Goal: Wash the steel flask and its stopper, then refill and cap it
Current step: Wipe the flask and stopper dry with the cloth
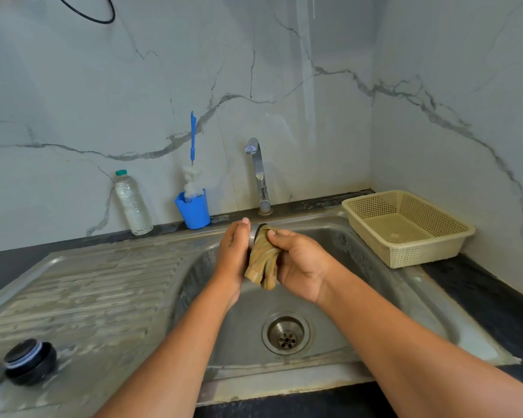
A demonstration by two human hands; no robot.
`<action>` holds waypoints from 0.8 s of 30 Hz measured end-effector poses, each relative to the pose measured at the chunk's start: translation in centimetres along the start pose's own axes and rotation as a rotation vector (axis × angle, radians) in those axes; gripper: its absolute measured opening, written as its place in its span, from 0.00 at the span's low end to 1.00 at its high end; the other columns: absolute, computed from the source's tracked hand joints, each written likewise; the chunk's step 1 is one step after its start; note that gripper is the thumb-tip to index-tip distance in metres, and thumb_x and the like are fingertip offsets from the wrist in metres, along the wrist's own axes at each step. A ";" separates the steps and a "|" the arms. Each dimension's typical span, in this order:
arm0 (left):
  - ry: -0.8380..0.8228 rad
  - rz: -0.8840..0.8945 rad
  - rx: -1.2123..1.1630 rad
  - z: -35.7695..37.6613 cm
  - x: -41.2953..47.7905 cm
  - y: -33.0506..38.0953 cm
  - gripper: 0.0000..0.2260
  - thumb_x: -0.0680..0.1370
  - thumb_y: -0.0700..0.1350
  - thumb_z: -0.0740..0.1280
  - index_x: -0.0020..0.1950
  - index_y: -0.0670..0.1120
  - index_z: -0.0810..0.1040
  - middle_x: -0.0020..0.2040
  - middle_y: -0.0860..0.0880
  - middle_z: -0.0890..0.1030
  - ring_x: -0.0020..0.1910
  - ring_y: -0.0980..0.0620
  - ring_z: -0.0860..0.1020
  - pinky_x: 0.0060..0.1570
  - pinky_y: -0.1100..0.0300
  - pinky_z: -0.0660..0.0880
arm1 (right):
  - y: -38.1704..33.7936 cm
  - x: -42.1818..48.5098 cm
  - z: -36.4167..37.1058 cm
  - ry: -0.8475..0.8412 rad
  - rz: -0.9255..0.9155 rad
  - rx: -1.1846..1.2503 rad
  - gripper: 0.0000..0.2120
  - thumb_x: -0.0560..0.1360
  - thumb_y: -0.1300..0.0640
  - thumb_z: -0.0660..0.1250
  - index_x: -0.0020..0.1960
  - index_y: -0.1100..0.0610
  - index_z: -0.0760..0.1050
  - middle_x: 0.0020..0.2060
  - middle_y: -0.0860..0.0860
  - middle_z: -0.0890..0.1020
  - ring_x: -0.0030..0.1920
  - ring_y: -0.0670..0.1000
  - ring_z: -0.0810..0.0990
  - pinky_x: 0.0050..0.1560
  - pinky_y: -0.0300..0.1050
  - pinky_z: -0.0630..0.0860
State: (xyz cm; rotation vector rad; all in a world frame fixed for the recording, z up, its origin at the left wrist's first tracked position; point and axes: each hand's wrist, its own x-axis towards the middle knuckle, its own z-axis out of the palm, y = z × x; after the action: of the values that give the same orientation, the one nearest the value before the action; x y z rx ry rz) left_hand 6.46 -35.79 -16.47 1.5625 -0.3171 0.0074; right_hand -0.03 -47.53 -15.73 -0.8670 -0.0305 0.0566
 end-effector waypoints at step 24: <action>-0.026 0.175 0.207 -0.6 -0.7 -0.4 0.08 0.77 0.61 0.61 0.47 0.61 0.77 0.41 0.51 0.79 0.39 0.54 0.76 0.37 0.58 0.71 | -0.7 -0.2 -0.6 0.130 0.152 -0.157 0.17 0.79 0.62 0.61 0.65 0.66 0.78 0.56 0.64 0.84 0.54 0.61 0.86 0.52 0.53 0.83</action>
State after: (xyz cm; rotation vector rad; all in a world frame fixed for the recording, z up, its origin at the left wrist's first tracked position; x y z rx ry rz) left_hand 6.02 -35.12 -16.99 1.7362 -0.4854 0.1604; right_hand -0.14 -48.42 -15.62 -1.0269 0.1544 0.1414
